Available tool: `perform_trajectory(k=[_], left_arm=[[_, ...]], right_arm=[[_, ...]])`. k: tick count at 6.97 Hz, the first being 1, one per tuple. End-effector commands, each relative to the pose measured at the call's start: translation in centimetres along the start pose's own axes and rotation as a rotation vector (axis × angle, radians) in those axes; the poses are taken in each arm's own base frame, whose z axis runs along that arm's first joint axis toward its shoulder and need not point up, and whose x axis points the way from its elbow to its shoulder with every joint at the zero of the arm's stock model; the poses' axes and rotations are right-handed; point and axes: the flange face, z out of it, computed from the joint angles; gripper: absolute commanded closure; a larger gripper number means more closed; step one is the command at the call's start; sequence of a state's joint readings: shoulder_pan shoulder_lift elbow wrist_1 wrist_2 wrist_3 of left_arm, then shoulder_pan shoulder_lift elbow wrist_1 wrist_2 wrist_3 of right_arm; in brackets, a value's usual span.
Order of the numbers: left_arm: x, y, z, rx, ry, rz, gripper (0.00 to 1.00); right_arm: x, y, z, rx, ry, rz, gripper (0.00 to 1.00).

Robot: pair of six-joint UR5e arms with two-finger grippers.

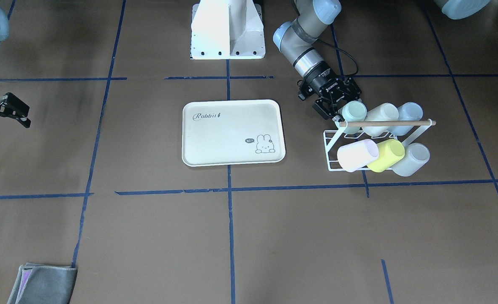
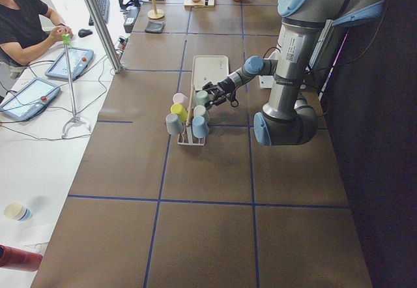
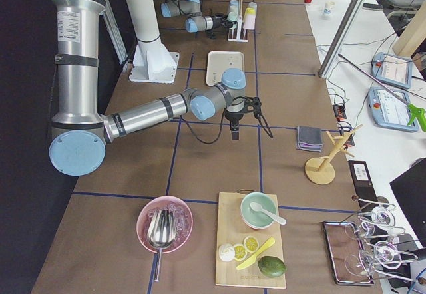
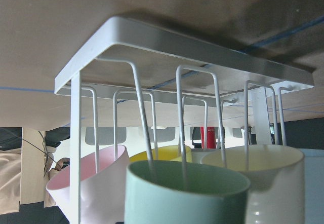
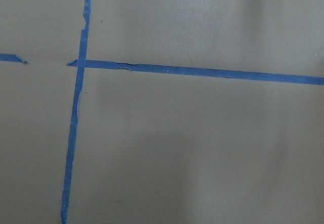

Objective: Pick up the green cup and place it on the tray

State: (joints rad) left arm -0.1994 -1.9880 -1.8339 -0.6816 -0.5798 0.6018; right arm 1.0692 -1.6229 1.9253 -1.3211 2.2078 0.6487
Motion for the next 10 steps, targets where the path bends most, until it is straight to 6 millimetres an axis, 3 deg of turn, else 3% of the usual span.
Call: perform_trajectory(k=[1,5,9,10], left_arm=[[0.0,0.4,0.2,-0.002,0.001,-0.004,0.91],[-0.5,3.4,-0.5,0.022,-0.014,-0.068,0.92],[0.0,3.8,-0.2,0.022,-0.011,-0.073,0.93],[-0.2,4.8,-0.3,0.027,-0.016,-0.094,0.93]], right_arm=[[0.0,0.0,0.0,-0.001,0.001,0.001,0.00],[0.0,0.0,0.0,-0.001,0.001,0.001,0.00],[0.0,0.0,0.0,-0.001,0.001,0.002,0.00],[0.0,0.0,0.0,-0.001,0.001,0.002,0.00]])
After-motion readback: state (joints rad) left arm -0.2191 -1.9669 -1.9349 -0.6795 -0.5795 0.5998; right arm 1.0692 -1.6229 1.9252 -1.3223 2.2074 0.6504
